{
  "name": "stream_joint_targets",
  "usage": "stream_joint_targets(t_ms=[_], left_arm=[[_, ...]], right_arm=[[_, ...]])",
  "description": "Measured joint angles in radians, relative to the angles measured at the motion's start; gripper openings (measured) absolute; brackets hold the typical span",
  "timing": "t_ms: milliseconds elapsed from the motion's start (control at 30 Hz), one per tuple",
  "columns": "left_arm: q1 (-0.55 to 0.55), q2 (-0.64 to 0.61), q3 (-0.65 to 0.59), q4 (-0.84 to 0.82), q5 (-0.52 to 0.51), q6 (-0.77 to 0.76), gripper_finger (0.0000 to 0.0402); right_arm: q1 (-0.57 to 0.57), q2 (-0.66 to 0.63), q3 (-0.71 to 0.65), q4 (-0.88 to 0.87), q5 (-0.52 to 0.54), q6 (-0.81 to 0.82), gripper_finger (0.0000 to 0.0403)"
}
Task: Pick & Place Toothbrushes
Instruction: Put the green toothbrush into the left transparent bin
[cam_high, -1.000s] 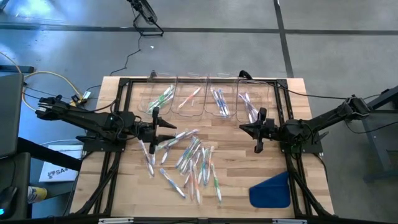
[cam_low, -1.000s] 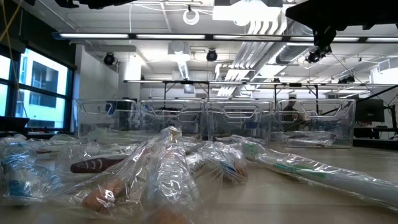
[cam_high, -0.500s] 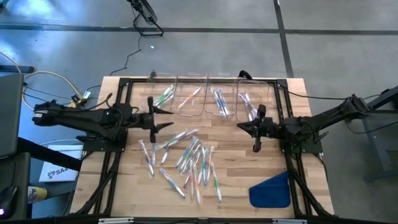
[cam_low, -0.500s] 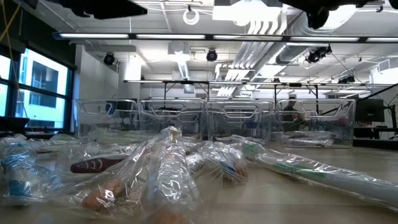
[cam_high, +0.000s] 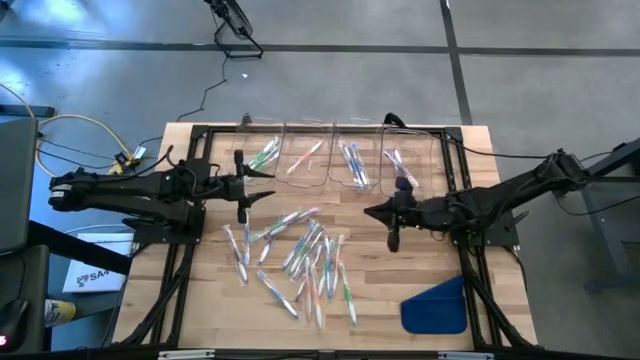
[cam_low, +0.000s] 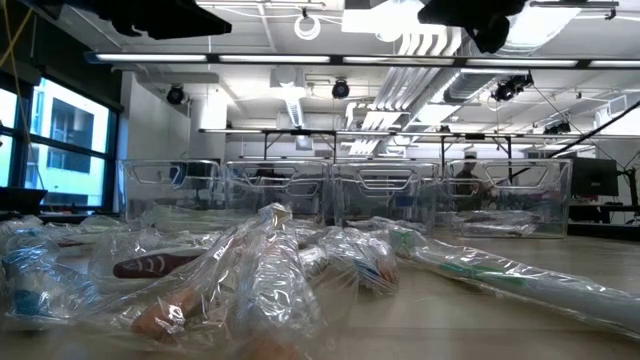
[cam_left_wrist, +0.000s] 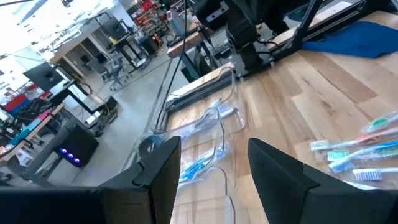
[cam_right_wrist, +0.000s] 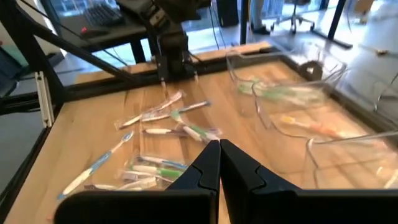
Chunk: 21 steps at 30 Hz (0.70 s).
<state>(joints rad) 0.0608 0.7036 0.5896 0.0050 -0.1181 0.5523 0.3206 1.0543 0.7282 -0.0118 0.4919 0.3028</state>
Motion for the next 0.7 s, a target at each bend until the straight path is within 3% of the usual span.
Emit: stream_joint_targets(t_ms=[700], left_arm=[[-0.002, -0.004, 0.000, -0.062, 0.000, -0.039, 0.0182]], right_arm=[[0.056, 0.405, 0.454, -0.418, -0.029, 0.328, 0.0002]])
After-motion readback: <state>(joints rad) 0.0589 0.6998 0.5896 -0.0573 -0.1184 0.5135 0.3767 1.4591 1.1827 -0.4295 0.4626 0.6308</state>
